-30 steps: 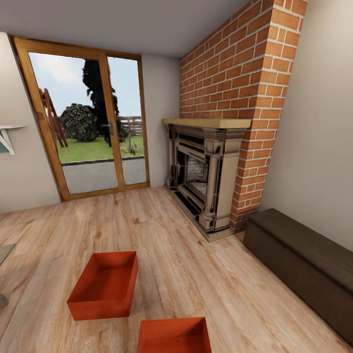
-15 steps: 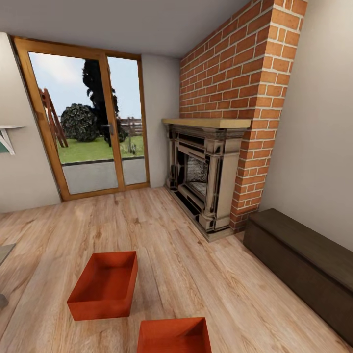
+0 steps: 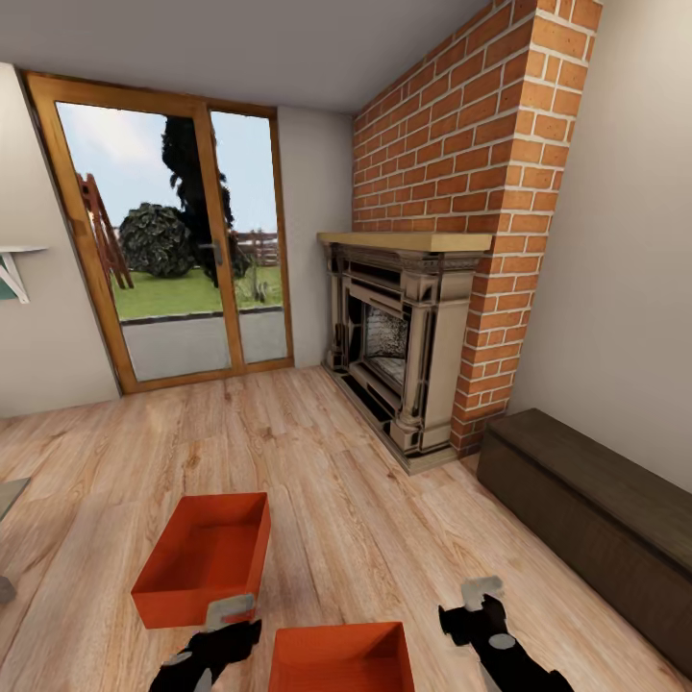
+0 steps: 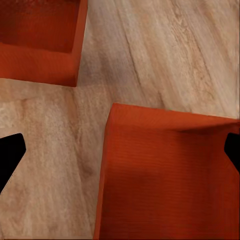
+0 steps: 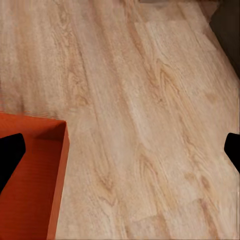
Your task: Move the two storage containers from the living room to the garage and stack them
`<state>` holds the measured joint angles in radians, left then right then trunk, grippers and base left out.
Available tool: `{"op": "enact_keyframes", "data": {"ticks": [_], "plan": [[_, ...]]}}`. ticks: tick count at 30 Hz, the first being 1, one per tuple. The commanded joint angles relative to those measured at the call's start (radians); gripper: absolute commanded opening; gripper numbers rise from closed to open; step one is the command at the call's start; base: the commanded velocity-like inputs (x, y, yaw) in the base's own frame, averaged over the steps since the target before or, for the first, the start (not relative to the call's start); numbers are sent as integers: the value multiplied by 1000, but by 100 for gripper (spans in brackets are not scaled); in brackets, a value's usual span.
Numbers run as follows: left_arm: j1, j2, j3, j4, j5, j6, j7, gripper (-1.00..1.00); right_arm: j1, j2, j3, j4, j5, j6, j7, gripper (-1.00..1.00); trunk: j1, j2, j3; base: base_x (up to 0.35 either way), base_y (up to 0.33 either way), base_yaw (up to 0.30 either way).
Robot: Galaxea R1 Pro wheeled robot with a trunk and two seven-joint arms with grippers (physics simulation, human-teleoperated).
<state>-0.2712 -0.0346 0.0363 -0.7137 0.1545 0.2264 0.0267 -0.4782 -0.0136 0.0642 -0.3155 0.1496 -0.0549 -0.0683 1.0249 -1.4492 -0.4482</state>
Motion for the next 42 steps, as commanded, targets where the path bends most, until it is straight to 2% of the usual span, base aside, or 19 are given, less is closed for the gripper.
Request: {"op": "enact_keyframes", "data": {"ticks": [1,3,5,15,16,19,20,42], "plan": [[-33,1,1,-2,11,33,0,100,-35,-3,6,0,5,65,-7,100,0,-1,-1,0,0,0],[-54,-1,1,-2,12,39,-2,100,-60,-6,6,-2,5,117,-7,100,0,-1,-1,0,0,0],[-61,-2,1,-2,13,40,-2,100,-68,-7,6,-2,5,134,-7,100,0,-1,-1,0,0,0],[-68,2,4,-1,19,39,-6,100,-77,-1,7,1,5,147,1,100,0,-1,-1,0,0,0],[-68,-3,3,-1,19,39,-6,100,-77,-1,7,1,5,148,46,100,0,-1,-1,0,0,0],[-68,-7,1,-1,17,37,-7,100,-77,-2,6,1,4,148,117,100,0,-1,-1,0,0,0],[-68,-8,1,-1,15,36,-5,100,-77,-2,6,1,5,144,141,100,4,-8,-5,0,0,0],[-68,-11,1,5,13,34,-1,100,-77,-2,8,3,7,142,153,100,88,-162,-80,0,0,2]]}}
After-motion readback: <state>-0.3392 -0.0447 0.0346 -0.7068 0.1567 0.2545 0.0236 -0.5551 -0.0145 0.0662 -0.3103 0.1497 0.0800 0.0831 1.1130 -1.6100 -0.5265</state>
